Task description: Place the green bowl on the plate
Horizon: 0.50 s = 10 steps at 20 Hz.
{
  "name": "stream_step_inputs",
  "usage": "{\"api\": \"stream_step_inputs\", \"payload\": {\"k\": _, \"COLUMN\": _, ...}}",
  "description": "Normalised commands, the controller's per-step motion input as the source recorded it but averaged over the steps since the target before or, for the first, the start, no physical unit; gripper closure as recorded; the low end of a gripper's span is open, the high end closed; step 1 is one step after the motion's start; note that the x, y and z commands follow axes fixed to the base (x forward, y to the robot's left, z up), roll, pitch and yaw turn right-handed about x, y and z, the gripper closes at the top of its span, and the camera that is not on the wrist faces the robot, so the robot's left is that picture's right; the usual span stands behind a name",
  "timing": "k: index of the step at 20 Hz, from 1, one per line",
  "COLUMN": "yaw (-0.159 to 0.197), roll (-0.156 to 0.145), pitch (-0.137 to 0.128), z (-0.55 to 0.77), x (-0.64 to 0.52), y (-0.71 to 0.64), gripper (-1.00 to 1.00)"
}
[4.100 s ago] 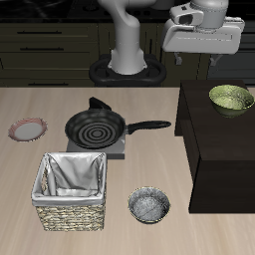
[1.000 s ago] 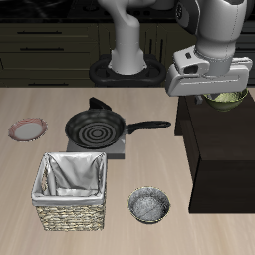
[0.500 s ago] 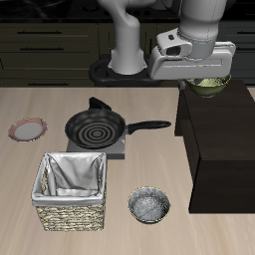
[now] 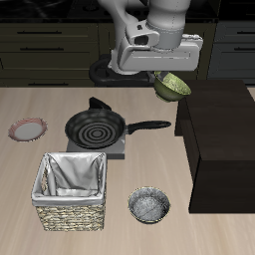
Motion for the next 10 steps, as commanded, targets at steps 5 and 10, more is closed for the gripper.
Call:
{"api": "stream_step_inputs", "payload": {"k": 5, "yaw": 0.029, "roll": -0.037, "pitch": 0.002, "z": -0.22, "x": -0.13, "y": -0.51, "gripper": 1.0}}
{"api": "stream_step_inputs", "payload": {"k": 10, "yaw": -0.028, "roll": -0.011, "pitch": -0.001, "z": 0.0, "x": -0.25, "y": -0.46, "gripper": 1.0}}
